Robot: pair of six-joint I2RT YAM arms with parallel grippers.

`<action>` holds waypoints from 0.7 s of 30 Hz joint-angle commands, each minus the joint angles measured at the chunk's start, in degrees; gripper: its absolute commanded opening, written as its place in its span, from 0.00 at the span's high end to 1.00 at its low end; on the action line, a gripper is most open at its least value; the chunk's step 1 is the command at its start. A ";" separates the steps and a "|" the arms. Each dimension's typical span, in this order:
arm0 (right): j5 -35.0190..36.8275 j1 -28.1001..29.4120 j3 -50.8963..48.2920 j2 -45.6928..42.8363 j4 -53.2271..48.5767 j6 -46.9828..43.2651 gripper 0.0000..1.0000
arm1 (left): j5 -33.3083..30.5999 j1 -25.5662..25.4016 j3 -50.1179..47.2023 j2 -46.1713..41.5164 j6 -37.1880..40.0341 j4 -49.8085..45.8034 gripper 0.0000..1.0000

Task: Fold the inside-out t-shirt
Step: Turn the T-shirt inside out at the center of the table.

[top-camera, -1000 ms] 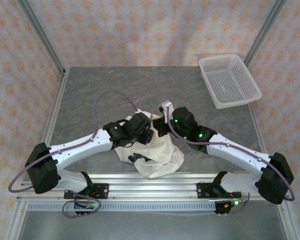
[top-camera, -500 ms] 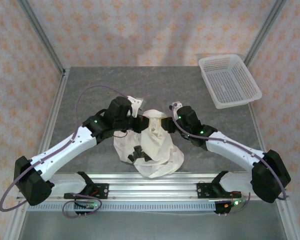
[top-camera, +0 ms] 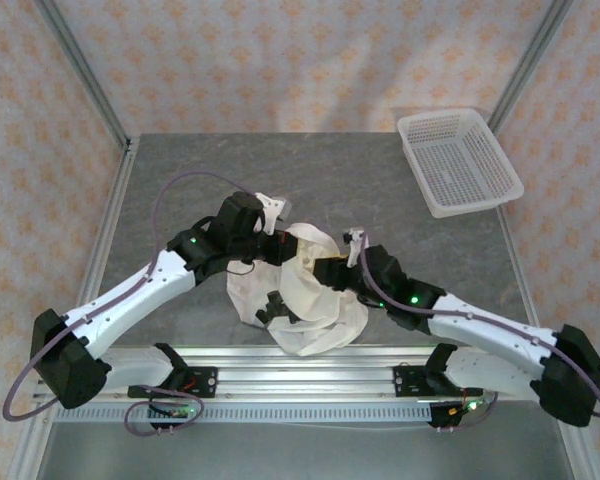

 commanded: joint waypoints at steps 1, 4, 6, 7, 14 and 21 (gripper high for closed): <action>6.46 0.39 2.76 3.88 1.64 6.16 0.57 | 0.31 0.55 1.45 -0.03 -0.98 -0.64 1.00; 10.19 0.33 3.74 6.88 2.38 6.62 0.55 | 0.22 0.50 1.42 -0.09 -1.17 -0.63 1.00; 9.56 0.36 4.48 8.36 4.42 5.78 0.54 | 0.35 0.57 1.20 -0.33 -1.28 -0.53 1.00; 9.28 0.37 4.95 10.26 4.77 5.57 0.54 | 0.40 0.58 1.19 -0.34 -1.30 -0.62 1.00; 9.07 0.28 8.73 15.28 2.41 5.09 0.79 | -0.71 0.60 1.08 -1.52 -0.96 -1.82 1.00; -1.46 -1.13 6.74 5.47 1.03 1.70 1.00 | -11.08 3.70 0.13 -2.65 1.20 -8.01 1.00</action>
